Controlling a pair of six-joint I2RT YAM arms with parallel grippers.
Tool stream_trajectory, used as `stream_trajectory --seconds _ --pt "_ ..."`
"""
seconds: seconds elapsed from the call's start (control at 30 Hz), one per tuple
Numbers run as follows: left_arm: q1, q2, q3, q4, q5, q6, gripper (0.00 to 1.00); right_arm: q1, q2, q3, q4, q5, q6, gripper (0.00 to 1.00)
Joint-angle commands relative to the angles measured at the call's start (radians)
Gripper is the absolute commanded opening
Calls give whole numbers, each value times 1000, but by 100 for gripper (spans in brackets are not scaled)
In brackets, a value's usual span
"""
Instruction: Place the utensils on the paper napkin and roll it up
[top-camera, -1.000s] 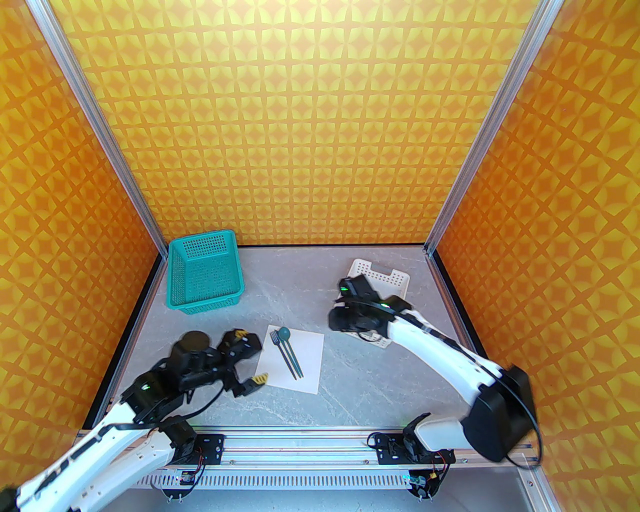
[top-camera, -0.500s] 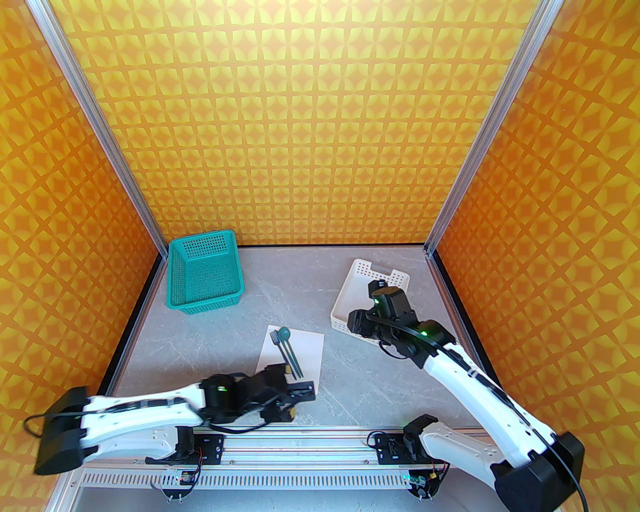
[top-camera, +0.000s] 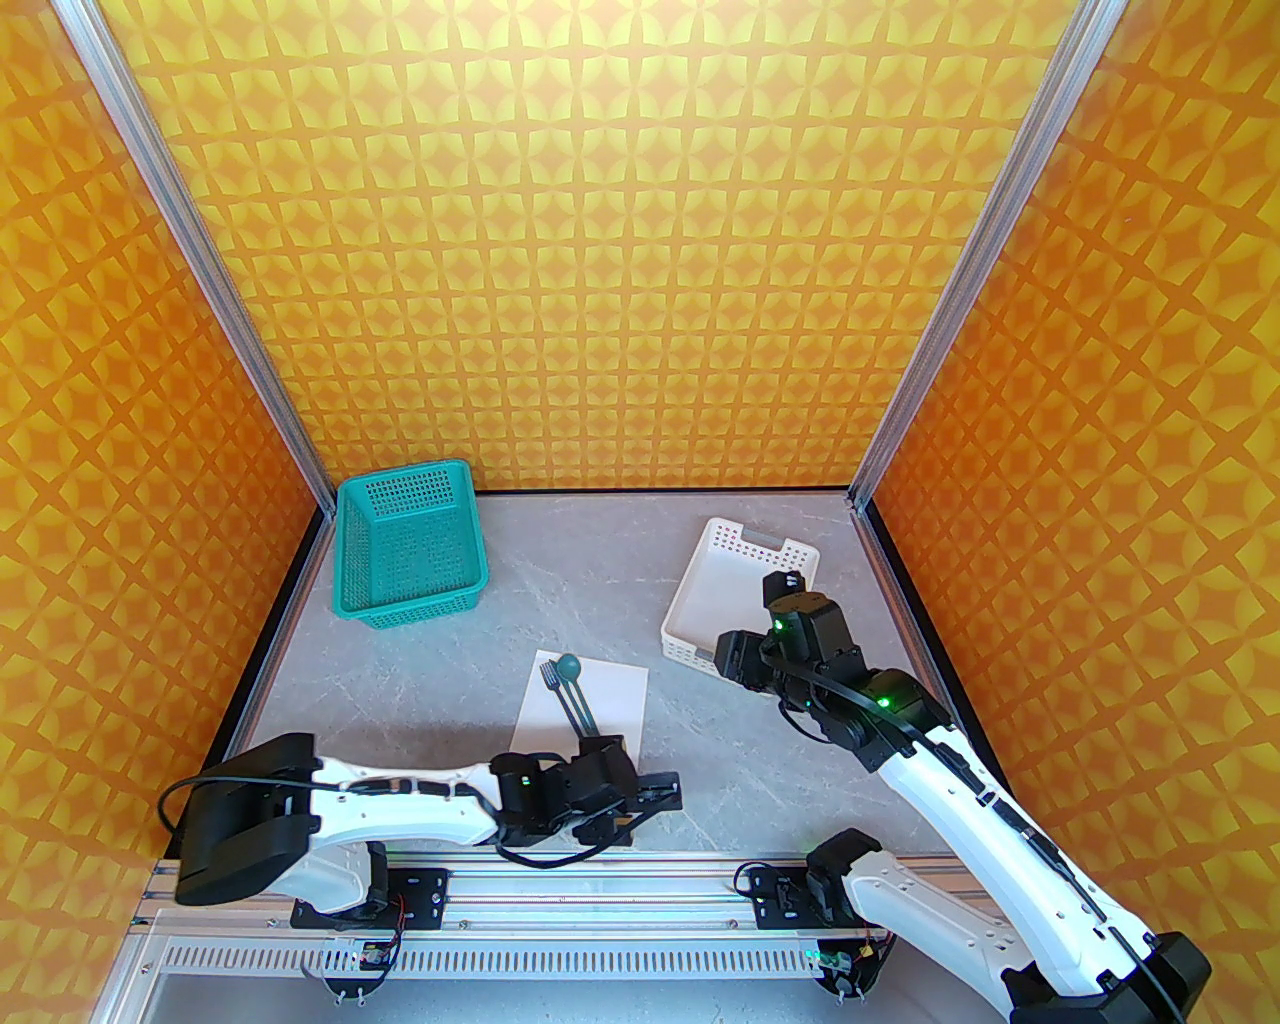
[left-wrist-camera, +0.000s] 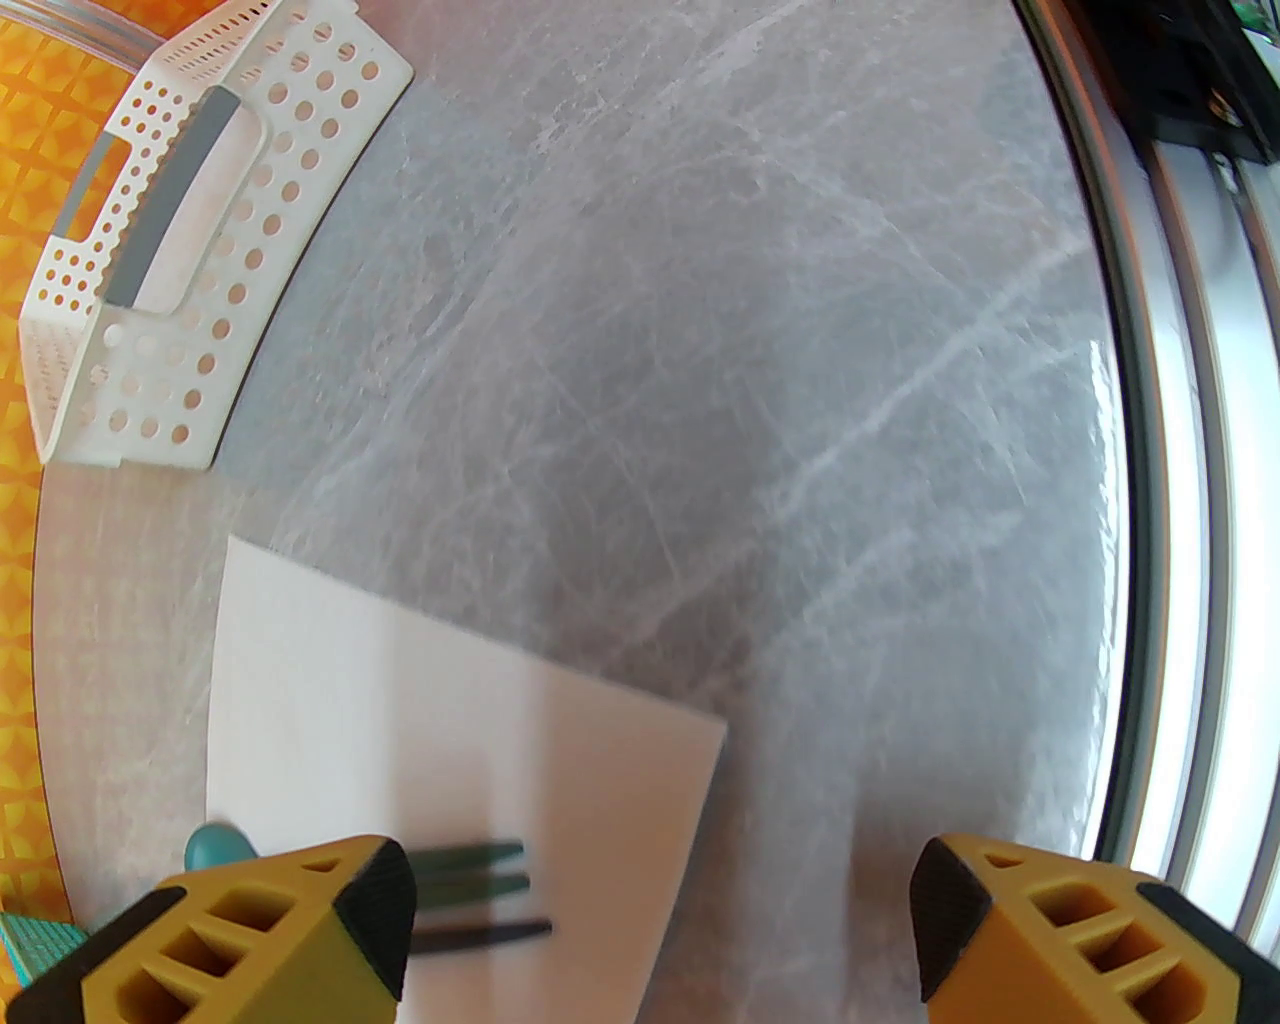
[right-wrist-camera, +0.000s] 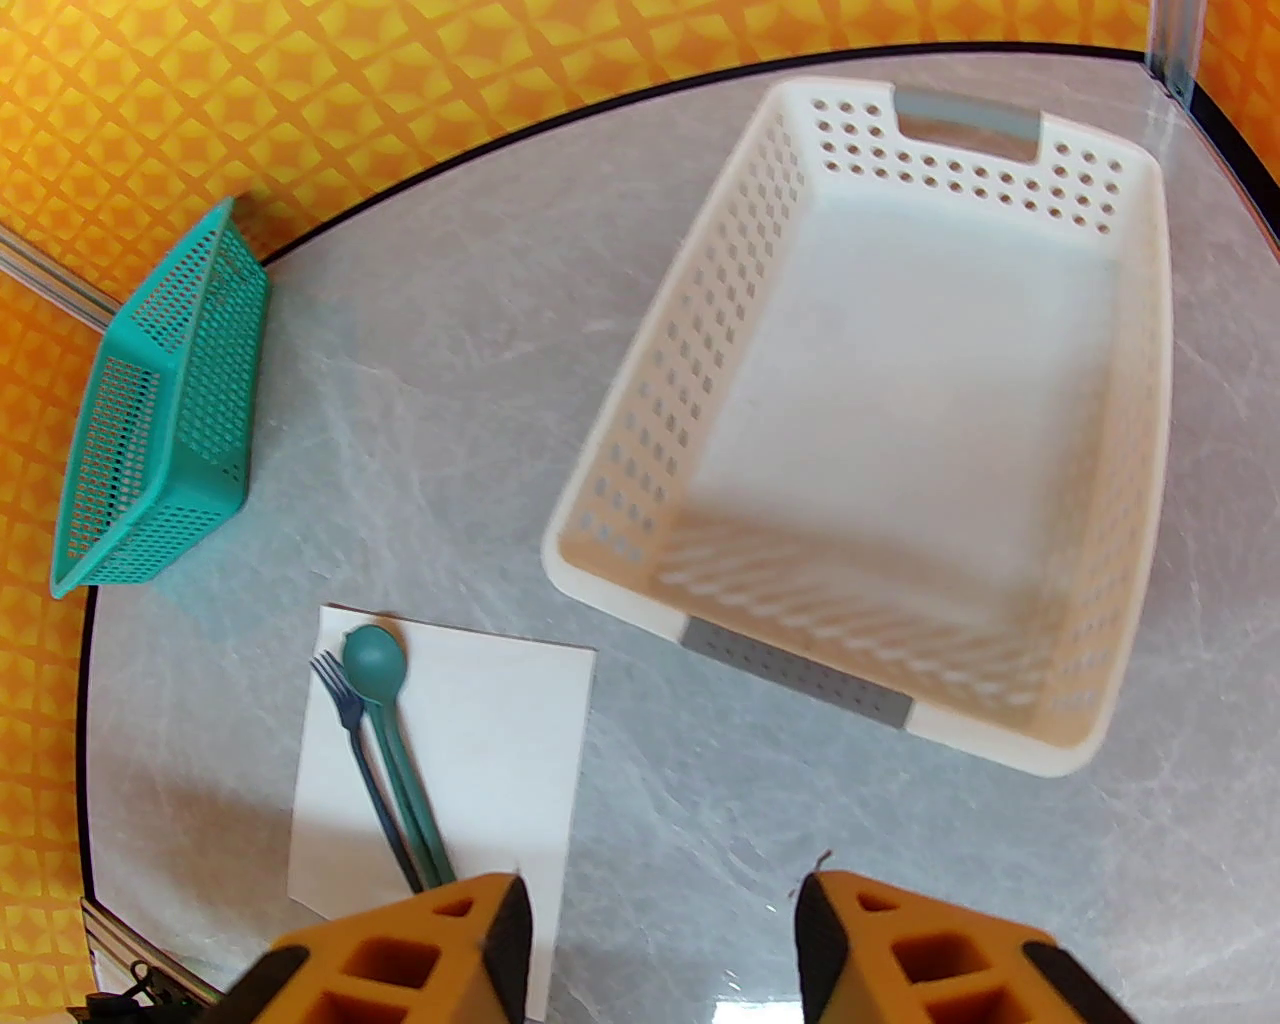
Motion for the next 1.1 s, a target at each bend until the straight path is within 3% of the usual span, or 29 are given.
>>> stream_trajectory --seconds 0.0,0.4,1.07 --pt "-4 43 35 35 -11 -15 87 -4 -10 -12 -16 23 17 49" --pt "56 146 63 34 11 -11 87 -4 25 -17 6 4 21 49" --pt "157 150 47 105 11 45 82 -3 77 -7 -4 -29 -14 50"
